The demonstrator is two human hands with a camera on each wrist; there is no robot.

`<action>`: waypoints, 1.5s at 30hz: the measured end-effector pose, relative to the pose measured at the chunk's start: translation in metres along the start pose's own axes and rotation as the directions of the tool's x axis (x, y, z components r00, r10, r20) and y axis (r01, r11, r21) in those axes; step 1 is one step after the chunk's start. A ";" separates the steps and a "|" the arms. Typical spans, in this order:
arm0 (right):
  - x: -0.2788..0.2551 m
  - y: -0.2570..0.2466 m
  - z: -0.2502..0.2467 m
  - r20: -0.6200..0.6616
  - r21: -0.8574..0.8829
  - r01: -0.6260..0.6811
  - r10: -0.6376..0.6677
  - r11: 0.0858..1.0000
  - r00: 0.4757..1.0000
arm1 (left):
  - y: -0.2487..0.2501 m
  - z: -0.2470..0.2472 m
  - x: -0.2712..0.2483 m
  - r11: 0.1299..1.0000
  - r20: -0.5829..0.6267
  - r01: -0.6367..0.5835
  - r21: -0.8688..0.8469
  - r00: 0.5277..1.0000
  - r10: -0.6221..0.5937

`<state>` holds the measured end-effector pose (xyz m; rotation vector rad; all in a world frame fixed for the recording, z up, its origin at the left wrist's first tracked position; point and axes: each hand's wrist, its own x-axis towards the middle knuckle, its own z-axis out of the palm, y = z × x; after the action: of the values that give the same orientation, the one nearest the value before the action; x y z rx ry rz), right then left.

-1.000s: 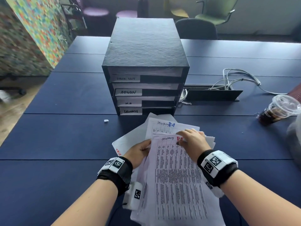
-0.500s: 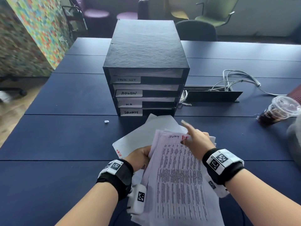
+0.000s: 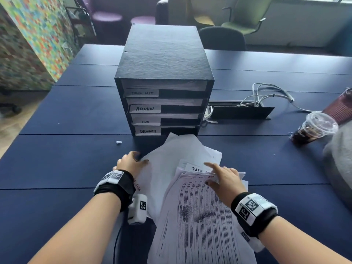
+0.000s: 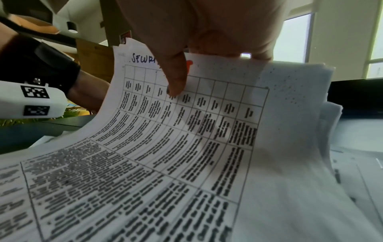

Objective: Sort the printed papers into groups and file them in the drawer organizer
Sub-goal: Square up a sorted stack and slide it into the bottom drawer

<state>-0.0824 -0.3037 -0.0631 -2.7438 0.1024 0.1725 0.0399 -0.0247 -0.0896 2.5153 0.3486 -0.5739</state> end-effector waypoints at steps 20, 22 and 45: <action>-0.004 0.010 -0.037 0.071 0.033 0.052 -0.054 0.998 0.996 | 0.088 -0.053 -0.084 0.599 -0.420 -0.772 -0.212 0.625 0.658; -0.008 0.012 -0.041 0.053 0.088 0.022 -0.027 0.996 0.998 | 0.076 -0.041 -0.074 0.620 -0.364 -0.782 -0.061 0.596 0.716; -0.040 0.021 -0.040 0.111 0.221 -0.021 -0.003 0.975 0.994 | -0.020 0.019 -0.036 0.578 0.029 0.058 -0.814 0.998 -0.059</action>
<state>-0.1197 -0.3366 -0.0294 -2.5055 0.0973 0.2968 -0.0048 -0.0237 -0.0964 1.5904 0.5500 -0.3122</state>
